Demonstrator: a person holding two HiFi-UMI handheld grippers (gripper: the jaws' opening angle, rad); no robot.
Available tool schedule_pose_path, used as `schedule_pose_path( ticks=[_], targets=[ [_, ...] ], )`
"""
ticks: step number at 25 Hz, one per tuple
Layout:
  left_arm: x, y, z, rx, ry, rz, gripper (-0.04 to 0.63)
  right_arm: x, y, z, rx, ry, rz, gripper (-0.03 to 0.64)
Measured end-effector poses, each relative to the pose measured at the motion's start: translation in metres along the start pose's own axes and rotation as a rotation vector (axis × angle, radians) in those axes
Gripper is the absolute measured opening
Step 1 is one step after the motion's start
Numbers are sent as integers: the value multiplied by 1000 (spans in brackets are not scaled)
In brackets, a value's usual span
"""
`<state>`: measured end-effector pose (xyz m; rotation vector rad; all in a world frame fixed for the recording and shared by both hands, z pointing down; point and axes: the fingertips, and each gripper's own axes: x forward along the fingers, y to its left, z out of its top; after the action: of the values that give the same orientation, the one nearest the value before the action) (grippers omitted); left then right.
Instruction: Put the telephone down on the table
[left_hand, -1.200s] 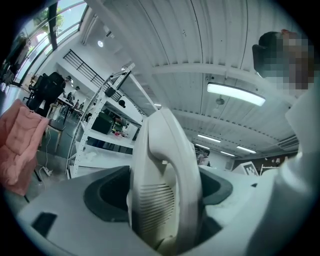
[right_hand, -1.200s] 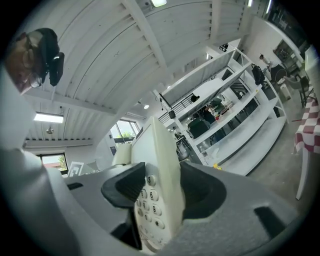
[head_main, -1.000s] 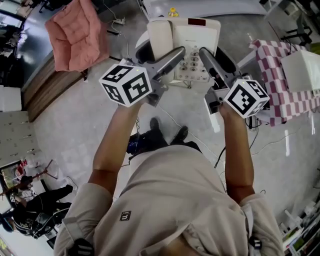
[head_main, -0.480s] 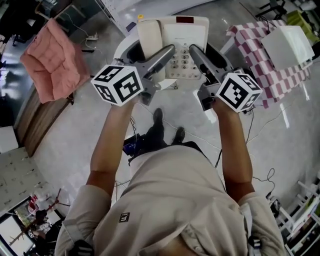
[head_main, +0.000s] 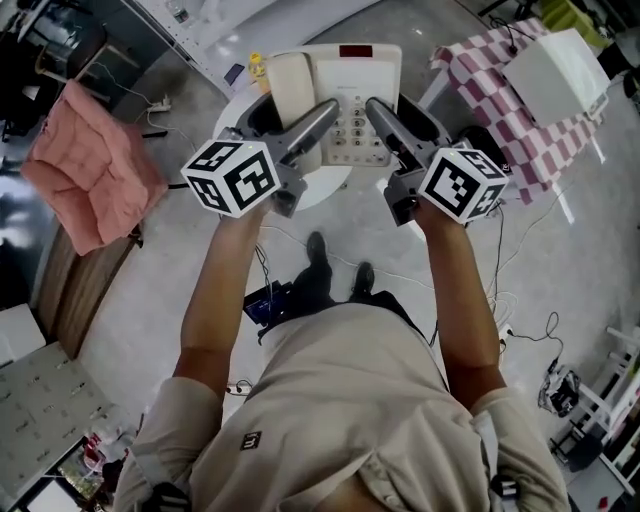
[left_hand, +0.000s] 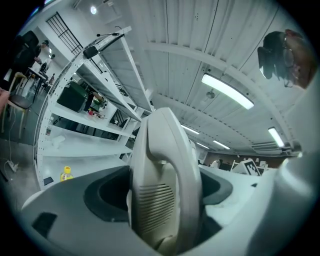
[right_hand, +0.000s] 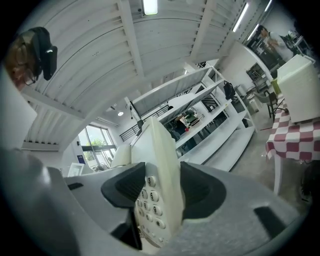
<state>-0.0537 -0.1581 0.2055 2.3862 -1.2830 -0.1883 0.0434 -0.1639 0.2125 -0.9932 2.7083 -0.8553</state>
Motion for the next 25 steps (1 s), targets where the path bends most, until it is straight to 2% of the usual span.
schedule_pose_path(
  ticks=[12,25],
  targets=[
    [30,59,-29,-34,89,-21,383,43,-44,-34,84,22,-66,198],
    [63,115,-84,-87,188,-25,383,73,-104,-84,180,41,-133,198]
  ],
)
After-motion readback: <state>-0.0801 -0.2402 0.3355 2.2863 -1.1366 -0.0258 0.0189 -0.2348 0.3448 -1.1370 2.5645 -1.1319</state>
